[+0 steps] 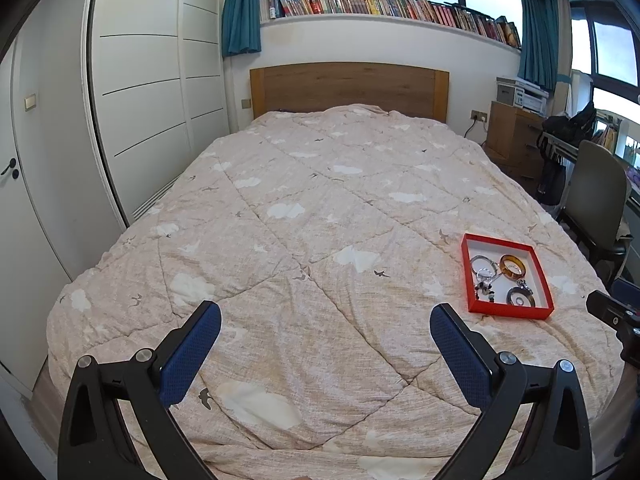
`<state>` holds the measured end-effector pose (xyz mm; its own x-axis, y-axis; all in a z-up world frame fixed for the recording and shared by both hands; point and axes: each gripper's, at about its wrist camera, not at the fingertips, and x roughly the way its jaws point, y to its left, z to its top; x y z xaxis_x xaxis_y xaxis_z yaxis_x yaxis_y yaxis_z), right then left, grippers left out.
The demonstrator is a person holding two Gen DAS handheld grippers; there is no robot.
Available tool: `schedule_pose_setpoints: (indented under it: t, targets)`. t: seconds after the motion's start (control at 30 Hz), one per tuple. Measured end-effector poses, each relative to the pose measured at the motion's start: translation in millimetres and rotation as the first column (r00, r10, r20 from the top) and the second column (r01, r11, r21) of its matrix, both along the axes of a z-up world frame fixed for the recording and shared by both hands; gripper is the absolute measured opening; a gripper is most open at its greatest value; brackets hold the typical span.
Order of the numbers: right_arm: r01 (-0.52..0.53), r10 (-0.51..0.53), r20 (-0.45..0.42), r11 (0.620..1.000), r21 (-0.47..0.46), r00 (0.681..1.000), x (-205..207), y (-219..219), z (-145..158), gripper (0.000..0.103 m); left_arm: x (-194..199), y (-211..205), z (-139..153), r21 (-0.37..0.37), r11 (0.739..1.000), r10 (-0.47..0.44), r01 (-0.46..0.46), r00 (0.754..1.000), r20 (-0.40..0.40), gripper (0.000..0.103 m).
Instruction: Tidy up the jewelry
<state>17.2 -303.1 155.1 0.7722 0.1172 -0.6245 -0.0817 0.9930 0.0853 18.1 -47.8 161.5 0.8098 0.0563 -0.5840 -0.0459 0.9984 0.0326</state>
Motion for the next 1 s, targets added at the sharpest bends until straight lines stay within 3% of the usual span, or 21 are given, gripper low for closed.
schedule_pose_setpoints:
  t: [0.6,1.0]
  targets:
    - [0.063,-0.062,-0.083,0.998,0.009,0.995,9.2,-16.0,-41.9,0.070,13.3,-4.6,-29.5,0.007,1.000,-0.022,0.023,0.996,-0.082,0.103]
    - [0.064,-0.064,-0.110,0.998,-0.001,0.992,13.7,-14.9,-52.3,0.070,18.8,-7.7,-42.0,0.007,0.999,-0.036,0.037,0.992,-0.117,0.103]
